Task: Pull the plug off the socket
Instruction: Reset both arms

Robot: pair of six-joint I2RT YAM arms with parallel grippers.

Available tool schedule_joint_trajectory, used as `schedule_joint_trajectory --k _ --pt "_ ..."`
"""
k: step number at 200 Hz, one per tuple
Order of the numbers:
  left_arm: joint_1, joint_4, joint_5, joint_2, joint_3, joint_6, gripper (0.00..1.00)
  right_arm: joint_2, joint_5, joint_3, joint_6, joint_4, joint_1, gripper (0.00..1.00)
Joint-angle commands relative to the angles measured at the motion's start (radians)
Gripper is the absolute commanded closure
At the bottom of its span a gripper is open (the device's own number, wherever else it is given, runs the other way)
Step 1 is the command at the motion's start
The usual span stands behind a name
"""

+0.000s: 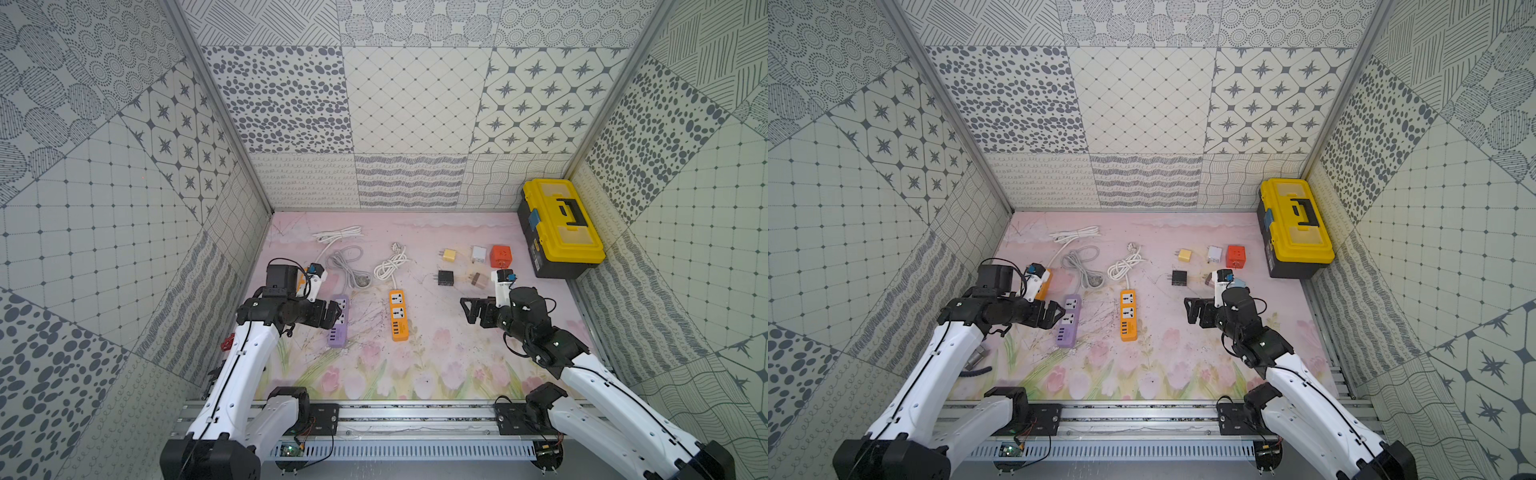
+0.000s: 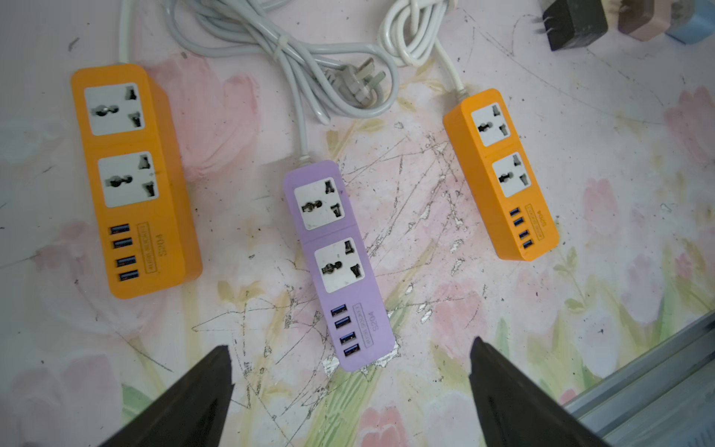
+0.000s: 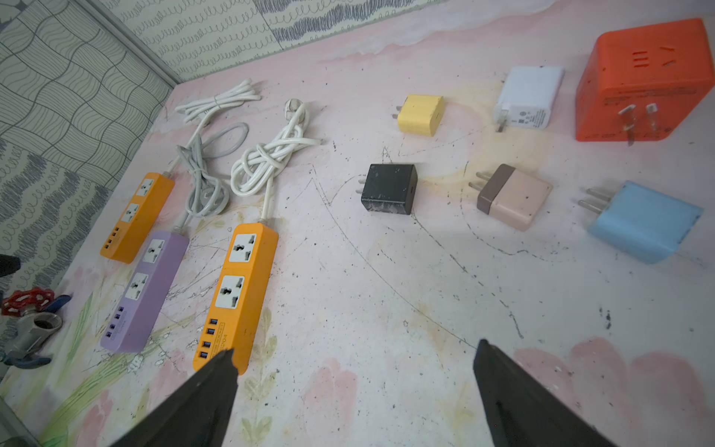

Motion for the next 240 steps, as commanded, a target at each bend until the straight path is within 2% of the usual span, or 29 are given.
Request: schedule_joint_trajectory --k 1,21,56,77,113,149,178,199,220,240 --pt "0.057 0.111 -0.016 -0.019 -0.039 -0.019 0.01 -0.05 0.085 -0.078 -0.012 0.142 0.006 0.0" --pt "0.057 0.278 -0.011 -0.022 -0.134 -0.026 0.01 -0.111 0.119 -0.133 -0.041 0.22 0.006 0.0" --pt "0.057 0.616 -0.002 0.01 -0.291 -0.086 0.01 -0.2 0.083 -0.135 -0.143 0.187 0.005 0.0" --pt "0.052 0.77 0.029 0.062 -0.334 -0.1 0.01 -0.215 0.065 -0.122 -0.194 0.144 0.006 0.0" --pt "-0.001 0.998 0.067 0.2 -0.376 -0.162 0.01 -0.197 0.126 -0.113 -0.2 0.118 0.006 0.0" --pt "-0.066 1.359 0.022 0.304 -0.483 -0.144 0.01 -0.184 0.166 -0.121 -0.21 0.108 0.006 0.0" --pt "-0.079 1.433 0.008 0.352 -0.475 -0.154 0.01 -0.182 0.176 -0.125 -0.212 0.111 0.006 0.0" --pt "-0.083 1.572 -0.034 0.382 -0.512 -0.159 0.01 -0.172 0.176 -0.129 -0.214 0.129 0.006 0.0" --pt "-0.089 1.926 -0.057 0.517 -0.612 -0.158 0.01 -0.156 0.174 -0.125 -0.216 0.141 0.006 0.0" --pt "-0.093 2.049 -0.078 0.611 -0.635 -0.165 0.01 -0.14 0.176 -0.121 -0.216 0.143 0.006 0.0"
